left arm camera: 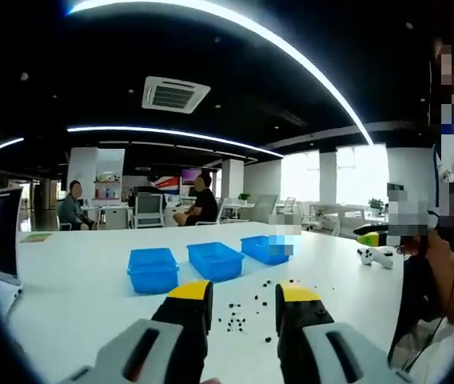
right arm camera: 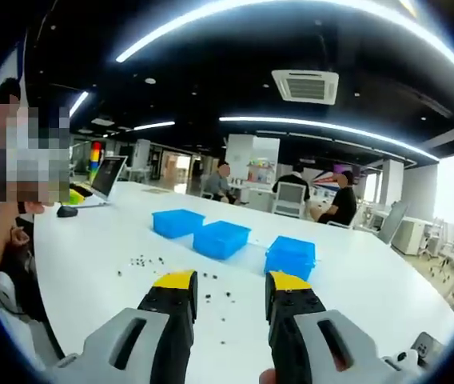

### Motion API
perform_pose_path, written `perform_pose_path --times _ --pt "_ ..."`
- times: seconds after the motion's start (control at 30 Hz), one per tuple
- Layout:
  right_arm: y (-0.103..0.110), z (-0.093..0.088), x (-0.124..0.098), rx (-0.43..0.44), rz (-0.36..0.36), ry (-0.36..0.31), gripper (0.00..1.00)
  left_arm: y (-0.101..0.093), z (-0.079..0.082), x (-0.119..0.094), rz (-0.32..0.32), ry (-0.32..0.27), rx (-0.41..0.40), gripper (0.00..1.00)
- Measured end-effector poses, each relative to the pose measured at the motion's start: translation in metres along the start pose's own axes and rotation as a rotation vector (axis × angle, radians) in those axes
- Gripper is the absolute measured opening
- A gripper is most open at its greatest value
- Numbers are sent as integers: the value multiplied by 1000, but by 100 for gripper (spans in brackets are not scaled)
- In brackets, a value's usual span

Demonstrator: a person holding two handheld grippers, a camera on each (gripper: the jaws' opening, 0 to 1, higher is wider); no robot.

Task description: Pick up the resistors one by one and place each resistor into its matching bin, sorting the parts by color and model until every resistor is separated into the correct bin for its type

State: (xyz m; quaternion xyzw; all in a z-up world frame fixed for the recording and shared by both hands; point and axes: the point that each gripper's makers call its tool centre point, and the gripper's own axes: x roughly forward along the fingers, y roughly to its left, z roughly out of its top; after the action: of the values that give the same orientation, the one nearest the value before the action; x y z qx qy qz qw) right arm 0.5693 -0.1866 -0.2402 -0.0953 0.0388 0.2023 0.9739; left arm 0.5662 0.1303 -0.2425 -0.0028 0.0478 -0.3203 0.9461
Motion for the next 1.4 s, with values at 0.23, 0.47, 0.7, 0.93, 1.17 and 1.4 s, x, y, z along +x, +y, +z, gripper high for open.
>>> perform_pose_path --times 0.23,0.47,0.7,0.93,1.17,1.4 --pt "1 -5 4 4 7 15 36 -12 -14 5 -55 64 49 32" --pt "3 -11 4 5 18 31 36 -19 -18 19 -117 116 97 31" --pt "-4 -11 6 36 17 19 36 -21 -26 35 -158 253 216 31" --pt "14 10 8 55 130 -41 36 -32 -44 44 -298 418 337 32" --pt "36 6 -3 6 232 -5 36 -29 -63 56 -426 563 398 28" --pt "42 12 -5 30 263 -28 36 -30 -88 65 -542 753 497 26"
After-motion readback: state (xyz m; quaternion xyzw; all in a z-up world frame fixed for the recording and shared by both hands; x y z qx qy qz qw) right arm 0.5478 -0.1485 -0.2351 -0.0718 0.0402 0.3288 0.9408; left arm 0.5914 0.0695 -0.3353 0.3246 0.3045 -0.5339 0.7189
